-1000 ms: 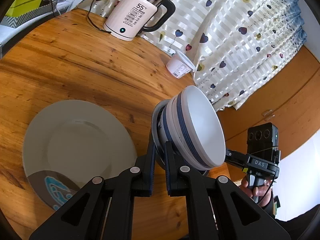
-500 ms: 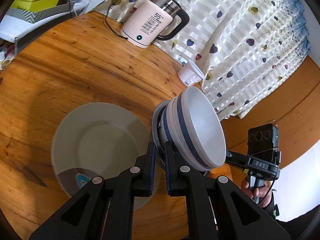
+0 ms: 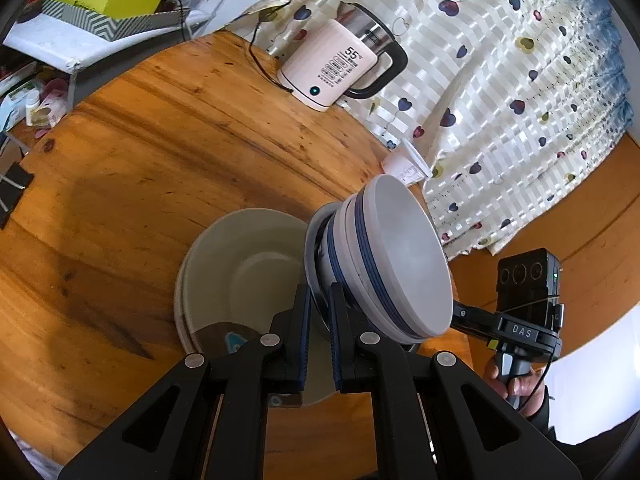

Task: Organize plates and bowls
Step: 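Tilt and move the bowl stack over the beige plates with both grippers, then lower the bowl stack onto the plates and open both grippers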

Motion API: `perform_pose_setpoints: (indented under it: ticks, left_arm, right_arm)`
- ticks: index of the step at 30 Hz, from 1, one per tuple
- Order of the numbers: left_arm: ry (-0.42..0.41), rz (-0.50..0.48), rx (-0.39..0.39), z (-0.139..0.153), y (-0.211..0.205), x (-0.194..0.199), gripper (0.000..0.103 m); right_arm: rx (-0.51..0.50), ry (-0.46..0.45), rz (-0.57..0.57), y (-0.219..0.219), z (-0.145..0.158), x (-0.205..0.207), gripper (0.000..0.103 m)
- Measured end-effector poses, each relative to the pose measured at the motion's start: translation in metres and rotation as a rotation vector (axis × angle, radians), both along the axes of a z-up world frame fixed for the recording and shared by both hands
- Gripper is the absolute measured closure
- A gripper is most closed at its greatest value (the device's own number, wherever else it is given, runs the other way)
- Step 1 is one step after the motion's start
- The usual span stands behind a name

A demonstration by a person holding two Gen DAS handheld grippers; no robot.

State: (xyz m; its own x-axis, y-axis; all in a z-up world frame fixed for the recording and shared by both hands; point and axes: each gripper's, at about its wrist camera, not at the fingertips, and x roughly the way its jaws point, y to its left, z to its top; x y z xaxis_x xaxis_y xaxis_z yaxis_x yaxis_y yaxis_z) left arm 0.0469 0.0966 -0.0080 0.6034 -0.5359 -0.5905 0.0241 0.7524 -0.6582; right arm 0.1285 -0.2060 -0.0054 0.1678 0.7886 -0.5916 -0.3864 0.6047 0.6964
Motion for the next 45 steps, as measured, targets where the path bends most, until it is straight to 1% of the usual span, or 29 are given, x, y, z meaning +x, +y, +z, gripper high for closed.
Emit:
perform_pose_setpoints:
  ticks: [15, 27, 39, 42, 44, 45]
  left_arm:
    - [0.022, 0.058, 0.006, -0.007, 0.023, -0.012, 0.096]
    - [0.027, 0.075, 0.008, -0.011, 0.027, -0.013, 0.096]
    - [0.026, 0.102, -0.012, -0.013, 0.031, -0.018, 0.095]
    - [0.026, 0.109, -0.003, -0.012, 0.029, -0.019, 0.093]
    - [0.025, 0.111, 0.007, -0.011, 0.028, -0.020, 0.093]
    - [0.024, 0.112, 0.012, -0.011, 0.027, -0.021, 0.093]
  right_arm:
    - [-0.018, 0.022, 0.055, 0.033, -0.009, 0.003, 0.094]
    - [-0.037, 0.033, 0.065, 0.041, -0.014, 0.006, 0.093]
    - [-0.064, 0.024, 0.075, 0.047, -0.011, 0.005, 0.092]
    - [-0.072, 0.020, 0.073, 0.045, -0.011, 0.002, 0.085]
    - [-0.073, 0.019, 0.070, 0.042, -0.012, 0.000, 0.078]
    - [-0.074, 0.017, 0.068, 0.041, -0.012, -0.001, 0.077]
